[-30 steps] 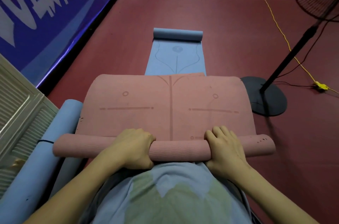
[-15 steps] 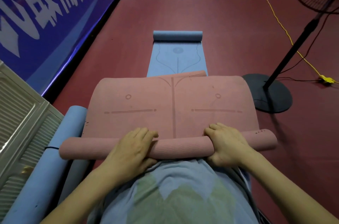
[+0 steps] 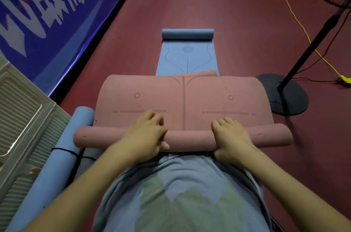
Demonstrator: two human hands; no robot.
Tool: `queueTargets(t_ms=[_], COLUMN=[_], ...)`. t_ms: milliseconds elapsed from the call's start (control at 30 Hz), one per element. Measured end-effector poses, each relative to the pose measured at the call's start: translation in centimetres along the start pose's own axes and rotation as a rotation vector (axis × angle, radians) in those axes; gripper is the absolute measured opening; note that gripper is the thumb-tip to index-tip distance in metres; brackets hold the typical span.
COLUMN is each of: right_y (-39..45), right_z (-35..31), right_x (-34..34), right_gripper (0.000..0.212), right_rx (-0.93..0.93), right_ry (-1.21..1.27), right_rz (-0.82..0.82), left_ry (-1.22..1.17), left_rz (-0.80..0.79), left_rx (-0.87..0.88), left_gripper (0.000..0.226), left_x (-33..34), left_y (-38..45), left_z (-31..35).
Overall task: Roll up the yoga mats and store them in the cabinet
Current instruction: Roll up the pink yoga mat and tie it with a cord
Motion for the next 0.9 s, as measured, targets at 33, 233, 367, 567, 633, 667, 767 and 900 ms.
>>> queueTargets(t_ms=[33,233,367,567,633,667,767,900], right_y=[0.4,2.5,2.9,2.2,2.4,2.5,2.9,3.0], right_z=[0.2,1.4,1.8,1.1,0.7,0.5,0.2,-0.2], right_x=[-0.4,-2.3,-1.9,-0.7,-1.2,-1.6,-2.6,-1.7], right_gripper=[0.045,0.058,0.063,0.062,0.06,0.058,0.051,0.044], right_rx=[-0.009,-0.028,-0.031,-0.078,-0.081,-0.083,-0.06,0.035], right_ry=[0.023,0.131,0.153,-0.018,-0.02,-0.011,0.007,0.027], right_rz=[-0.063,-0.358,-0.283,0.076,0.08,0.082,0.055,0.132], left_ry=[0.088,0.078,-0.022,0.042,0.073,0.075,0.013,-0.08], left_rz=[0.126,0.34,0.355,0.328,0.248,0.18,-0.061,-0.198], left_rx=[-0.046,-0.21,-0.204,-0.134,-0.109,-0.101,-0.067,-0.019], left_gripper=[0.043,0.074,0.073,0.075,0.076,0.077,0.081,0.084], left_x=[1.1,5.9,5.9,5.0,4.4,3.8,1.9,-0.1], left_y=[-1.0,-2.9,-1.3,0.9,2.1,2.8,5.3,7.0], left_z=[1.2,5.3,4.3,2.1,1.3,1.0,-0.3,-1.2])
Point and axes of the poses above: each hand's wrist, its own y-axis towards the middle knuckle, its own x-axis out of the palm, z = x × y, the point moved 2 cm from there along y, towards the middle knuckle, and after that the axes turned 7 degrees about -z, right-handed, at the moved point
